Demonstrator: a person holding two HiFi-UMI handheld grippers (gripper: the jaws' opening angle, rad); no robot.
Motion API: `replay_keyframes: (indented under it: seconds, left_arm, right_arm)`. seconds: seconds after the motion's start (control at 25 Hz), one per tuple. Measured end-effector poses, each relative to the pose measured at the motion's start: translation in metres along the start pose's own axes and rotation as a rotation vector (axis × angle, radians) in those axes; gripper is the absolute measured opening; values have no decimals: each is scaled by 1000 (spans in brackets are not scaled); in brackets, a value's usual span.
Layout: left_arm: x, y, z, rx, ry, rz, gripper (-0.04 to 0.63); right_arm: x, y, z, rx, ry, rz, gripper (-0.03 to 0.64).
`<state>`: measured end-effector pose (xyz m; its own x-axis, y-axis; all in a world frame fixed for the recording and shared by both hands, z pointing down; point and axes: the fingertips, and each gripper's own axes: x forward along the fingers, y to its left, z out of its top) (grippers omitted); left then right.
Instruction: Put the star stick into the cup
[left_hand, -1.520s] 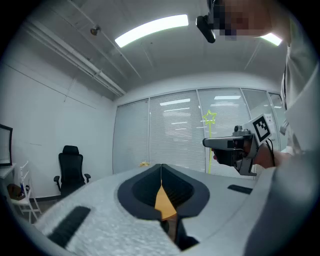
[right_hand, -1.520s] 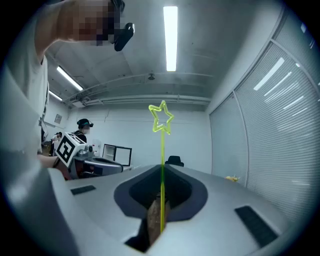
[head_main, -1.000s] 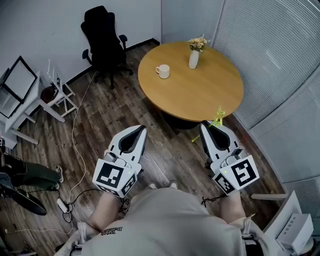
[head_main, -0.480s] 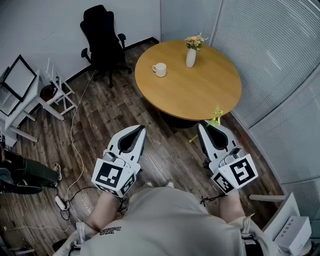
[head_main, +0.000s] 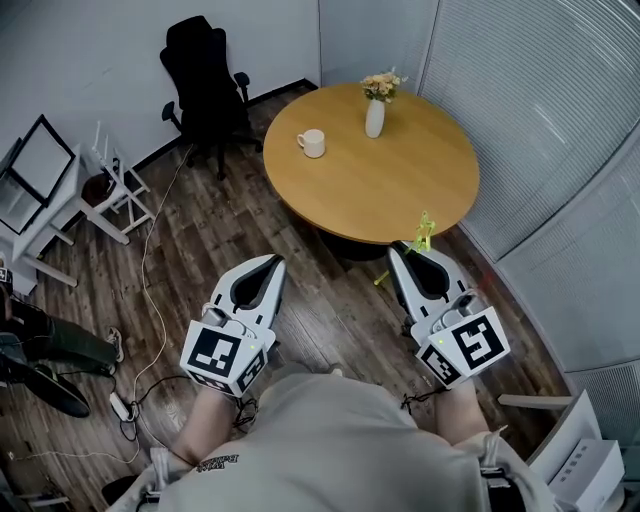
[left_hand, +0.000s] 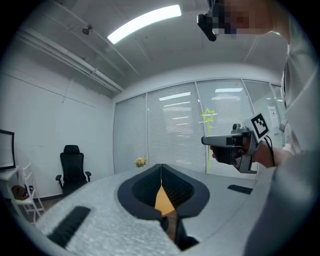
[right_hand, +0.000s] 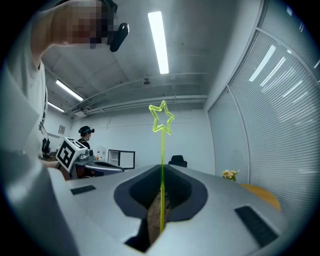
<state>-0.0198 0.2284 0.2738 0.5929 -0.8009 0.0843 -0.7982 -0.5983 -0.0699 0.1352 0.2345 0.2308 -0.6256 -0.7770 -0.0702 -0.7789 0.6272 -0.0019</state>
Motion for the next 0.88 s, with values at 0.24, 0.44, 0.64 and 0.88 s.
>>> replay_keyframes:
  seconds: [0.24, 0.44, 0.64, 0.88]
  left_arm:
    - [-2, -3, 3, 6, 5, 5, 23]
    - [-1, -3, -2, 8, 15, 13, 23]
    - [4, -6, -4, 10, 17, 0, 23]
    - [15, -9, -10, 6, 8, -22, 23]
  right_arm:
    - [-4, -2, 0, 10, -6, -3, 34]
    - [-4, -4, -6, 27, -7, 0, 34]
    - [-3, -6, -8, 34, -9, -3, 34]
    - [-2, -11, -15, 33, -6, -15, 34]
